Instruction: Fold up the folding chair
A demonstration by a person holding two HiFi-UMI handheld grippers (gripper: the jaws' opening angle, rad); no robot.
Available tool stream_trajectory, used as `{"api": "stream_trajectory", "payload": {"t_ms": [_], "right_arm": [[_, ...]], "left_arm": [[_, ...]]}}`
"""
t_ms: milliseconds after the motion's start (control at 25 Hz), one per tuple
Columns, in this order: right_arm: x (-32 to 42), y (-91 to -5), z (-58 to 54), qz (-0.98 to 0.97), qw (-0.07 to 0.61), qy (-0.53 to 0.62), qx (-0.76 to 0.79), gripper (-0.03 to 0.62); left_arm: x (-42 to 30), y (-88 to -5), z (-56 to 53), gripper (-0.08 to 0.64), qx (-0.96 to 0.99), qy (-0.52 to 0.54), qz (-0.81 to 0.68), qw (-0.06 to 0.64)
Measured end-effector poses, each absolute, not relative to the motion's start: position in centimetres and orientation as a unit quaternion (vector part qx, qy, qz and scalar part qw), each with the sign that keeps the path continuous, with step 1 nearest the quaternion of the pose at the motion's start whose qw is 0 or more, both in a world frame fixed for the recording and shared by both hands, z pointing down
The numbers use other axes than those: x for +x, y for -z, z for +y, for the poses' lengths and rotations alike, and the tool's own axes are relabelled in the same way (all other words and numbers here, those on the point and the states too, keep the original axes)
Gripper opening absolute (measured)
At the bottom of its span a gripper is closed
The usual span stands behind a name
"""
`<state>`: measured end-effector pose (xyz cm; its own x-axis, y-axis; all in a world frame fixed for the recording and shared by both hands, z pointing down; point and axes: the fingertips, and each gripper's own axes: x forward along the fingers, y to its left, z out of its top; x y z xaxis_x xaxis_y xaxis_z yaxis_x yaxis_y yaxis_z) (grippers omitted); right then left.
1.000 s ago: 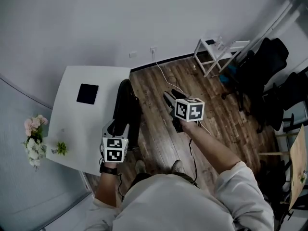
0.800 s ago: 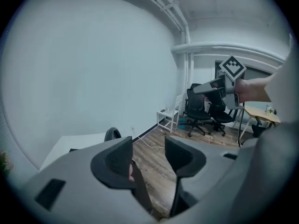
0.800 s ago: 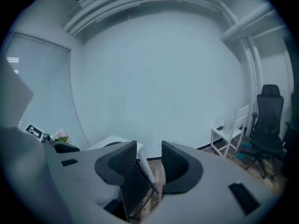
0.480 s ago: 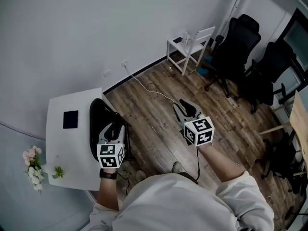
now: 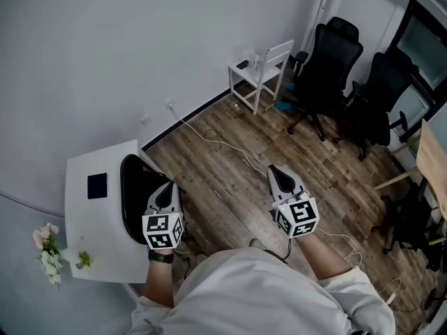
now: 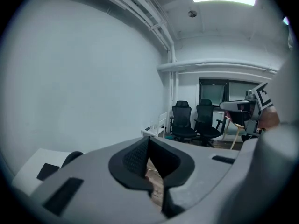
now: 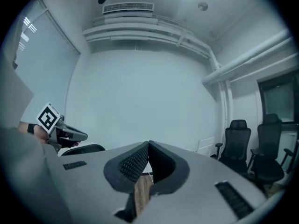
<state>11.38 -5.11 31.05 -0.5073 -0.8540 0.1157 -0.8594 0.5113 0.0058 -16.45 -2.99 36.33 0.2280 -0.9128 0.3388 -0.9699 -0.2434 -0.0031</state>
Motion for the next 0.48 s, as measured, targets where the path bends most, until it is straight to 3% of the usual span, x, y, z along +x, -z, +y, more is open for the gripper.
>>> {"api": "stream_trajectory", "payload": {"t_ms": [480], "right_arm": [[13.2, -30.5, -2.2, -0.873, 0.032, -0.011, 0.486, 0.014]], "left_arm": [[-14.4, -35.5, -1.3, 0.008, 0.784, -0.126, -0.6, 0.099]]}}
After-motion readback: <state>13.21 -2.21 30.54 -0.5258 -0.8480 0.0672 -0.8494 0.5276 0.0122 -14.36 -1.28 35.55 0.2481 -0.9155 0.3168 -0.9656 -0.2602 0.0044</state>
